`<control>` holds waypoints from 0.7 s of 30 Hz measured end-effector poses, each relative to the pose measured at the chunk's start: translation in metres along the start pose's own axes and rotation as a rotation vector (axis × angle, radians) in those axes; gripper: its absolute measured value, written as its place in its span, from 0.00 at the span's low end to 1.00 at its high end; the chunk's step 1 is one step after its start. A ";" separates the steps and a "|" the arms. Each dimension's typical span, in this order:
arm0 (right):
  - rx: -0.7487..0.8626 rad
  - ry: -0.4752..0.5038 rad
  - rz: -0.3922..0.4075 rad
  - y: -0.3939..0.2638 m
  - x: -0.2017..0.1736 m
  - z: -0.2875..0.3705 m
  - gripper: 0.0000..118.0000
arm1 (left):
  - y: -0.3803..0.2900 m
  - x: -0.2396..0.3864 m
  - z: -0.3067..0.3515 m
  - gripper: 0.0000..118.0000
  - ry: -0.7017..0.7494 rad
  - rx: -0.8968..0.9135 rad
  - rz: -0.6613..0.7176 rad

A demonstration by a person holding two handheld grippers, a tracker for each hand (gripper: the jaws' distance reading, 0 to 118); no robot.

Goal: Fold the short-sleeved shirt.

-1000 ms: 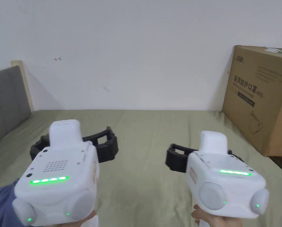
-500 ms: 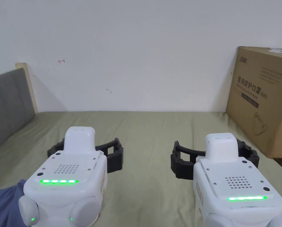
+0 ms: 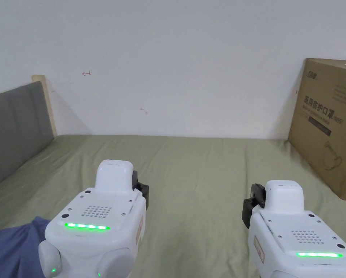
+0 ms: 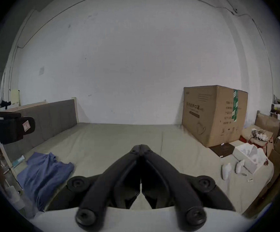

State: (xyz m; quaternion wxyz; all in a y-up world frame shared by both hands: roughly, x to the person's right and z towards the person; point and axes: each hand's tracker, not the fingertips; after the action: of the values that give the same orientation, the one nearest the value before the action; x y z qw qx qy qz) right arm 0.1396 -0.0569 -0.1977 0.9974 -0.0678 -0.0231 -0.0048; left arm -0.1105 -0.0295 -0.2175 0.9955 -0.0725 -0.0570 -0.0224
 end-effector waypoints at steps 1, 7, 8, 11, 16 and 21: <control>0.004 0.006 0.003 0.001 -0.002 -0.001 0.00 | 0.001 -0.003 0.000 0.00 0.004 0.000 0.002; 0.013 0.162 0.007 0.014 -0.042 -0.017 0.00 | 0.002 -0.050 0.017 0.00 0.118 -0.008 0.055; 0.005 0.203 0.004 0.014 -0.053 -0.021 0.00 | 0.001 -0.062 0.023 0.00 0.150 -0.007 0.070; -0.005 0.297 0.020 0.014 -0.088 -0.030 0.00 | -0.002 -0.096 0.042 0.00 0.264 -0.019 0.071; -0.047 0.470 -0.004 0.010 -0.140 -0.035 0.00 | -0.006 -0.149 0.076 0.00 0.395 -0.034 0.144; -0.076 0.553 0.021 0.002 -0.171 -0.034 0.00 | -0.011 -0.173 0.094 0.00 0.472 -0.050 0.150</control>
State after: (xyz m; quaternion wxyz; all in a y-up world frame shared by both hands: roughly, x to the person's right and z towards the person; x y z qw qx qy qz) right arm -0.0301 -0.0586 -0.2396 0.9626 -0.1017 0.2507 -0.0138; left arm -0.2936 -0.0201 -0.1435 0.9780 -0.0938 0.1833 0.0337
